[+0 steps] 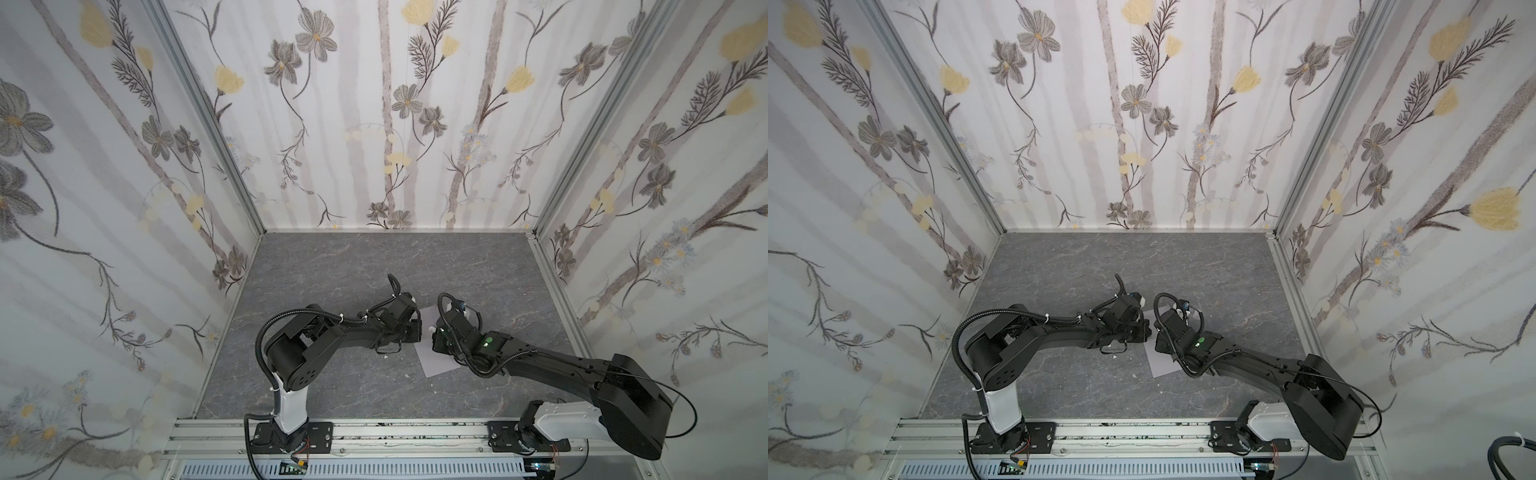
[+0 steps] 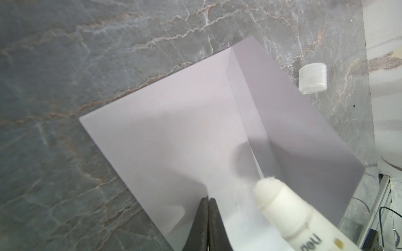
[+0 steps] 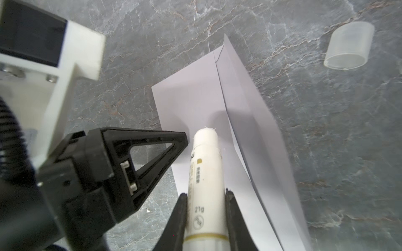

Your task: Place the letter into the envelope and seal it

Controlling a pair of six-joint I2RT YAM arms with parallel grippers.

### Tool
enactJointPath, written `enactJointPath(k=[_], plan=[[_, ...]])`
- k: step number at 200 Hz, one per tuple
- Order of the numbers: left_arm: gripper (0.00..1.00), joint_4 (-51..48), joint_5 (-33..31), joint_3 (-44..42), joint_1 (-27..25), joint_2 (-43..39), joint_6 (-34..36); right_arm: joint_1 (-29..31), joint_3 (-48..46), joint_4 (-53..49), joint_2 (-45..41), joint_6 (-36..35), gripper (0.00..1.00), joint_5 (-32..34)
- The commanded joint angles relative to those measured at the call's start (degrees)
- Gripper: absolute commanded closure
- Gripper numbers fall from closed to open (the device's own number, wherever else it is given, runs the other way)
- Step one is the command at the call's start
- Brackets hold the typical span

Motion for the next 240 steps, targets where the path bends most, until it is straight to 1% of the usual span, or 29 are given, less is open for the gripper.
enactJointPath(k=[1, 26, 54, 146, 196, 199, 240], plan=[[1.0, -6.8, -1.13, -0.21, -0.03, 0.5, 0.06, 0.16, -0.68, -2.53, -1.84, 0.35, 1.0, 0.65], [1.0, -6.8, -0.99, 0.16, -0.03, 0.76, 0.17, 0.29, -3.03, -2.06, -2.78, 1.47, 1.0, 0.28], [1.0, -6.8, -0.81, 0.47, -0.08, 0.94, 0.35, 0.3, -4.04, -0.38, -1.53, 1.72, 1.0, -0.28], [1.0, -6.8, -0.81, 0.53, -0.11, 0.67, 0.88, -1.1, -0.23, 4.93, 7.28, -0.94, 1.0, -0.87], [1.0, -6.8, -1.29, 0.48, -0.11, 0.44, 0.88, -1.63, 0.65, 6.76, 8.56, -1.53, 1.0, -1.24], [1.0, -6.8, -1.29, 0.48, -0.09, 0.41, 0.84, -1.76, 0.73, 6.85, 10.25, -1.55, 1.0, -1.34], [1.0, -6.8, -1.56, 0.12, -0.11, 0.16, 0.84, -1.9, 1.66, 8.39, 12.59, -1.9, 1.0, -2.19]])
